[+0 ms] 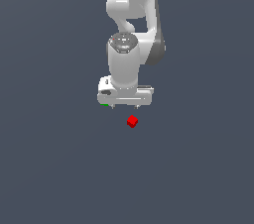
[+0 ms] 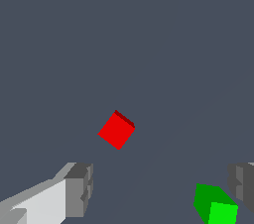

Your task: Stack the red cube on top of the green cube.

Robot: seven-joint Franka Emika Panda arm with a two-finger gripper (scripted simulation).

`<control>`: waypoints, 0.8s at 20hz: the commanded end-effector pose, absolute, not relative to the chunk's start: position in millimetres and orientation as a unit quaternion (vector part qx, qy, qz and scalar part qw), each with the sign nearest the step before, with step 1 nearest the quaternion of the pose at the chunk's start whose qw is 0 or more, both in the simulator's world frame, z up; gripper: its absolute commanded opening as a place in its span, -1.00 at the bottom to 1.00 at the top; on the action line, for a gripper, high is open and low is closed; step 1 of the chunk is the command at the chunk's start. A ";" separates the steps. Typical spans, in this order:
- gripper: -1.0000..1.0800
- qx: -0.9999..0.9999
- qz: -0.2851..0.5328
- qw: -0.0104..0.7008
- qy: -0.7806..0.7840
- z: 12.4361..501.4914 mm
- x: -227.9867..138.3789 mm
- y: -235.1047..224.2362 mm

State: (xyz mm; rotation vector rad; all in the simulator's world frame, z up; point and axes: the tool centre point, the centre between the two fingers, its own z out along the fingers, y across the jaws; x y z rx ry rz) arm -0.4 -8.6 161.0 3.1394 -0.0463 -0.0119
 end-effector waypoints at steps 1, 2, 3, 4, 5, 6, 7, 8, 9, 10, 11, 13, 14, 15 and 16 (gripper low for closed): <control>0.92 1.000 -0.004 0.001 -0.015 161.0 -0.4 -8.6; 0.92 1.000 -0.004 0.001 -0.015 161.0 -0.4 -8.6; 0.92 1.000 -0.004 0.001 -0.016 160.7 -0.5 -8.4; 0.92 1.000 -0.004 0.001 -0.018 160.2 -0.6 -8.3; 0.92 1.000 -0.004 0.001 -0.020 159.6 -0.7 -8.1; 0.92 1.000 -0.004 0.001 -0.023 158.7 -0.9 -7.8; 0.92 1.000 -0.004 0.001 -0.027 157.7 -1.1 -7.4; 0.92 1.000 -0.004 0.001 -0.031 156.5 -1.3 -7.0; 0.92 0.999 -0.004 0.001 -0.036 155.1 -1.6 -6.5; 0.92 0.999 -0.003 0.001 -0.042 153.5 -1.9 -5.9; 0.92 0.999 -0.003 0.001 -0.048 151.7 -2.2 -5.3; 0.92 0.998 -0.003 0.001 -0.062 147.6 -3.0 -3.8; 0.92 0.997 -0.003 0.001 -0.071 145.3 -3.3 -2.9; 0.92 0.997 -0.003 0.001 -0.080 142.8 -3.7 -2.0; 0.92 0.996 -0.003 0.001 -0.089 140.1 -4.2 -1.0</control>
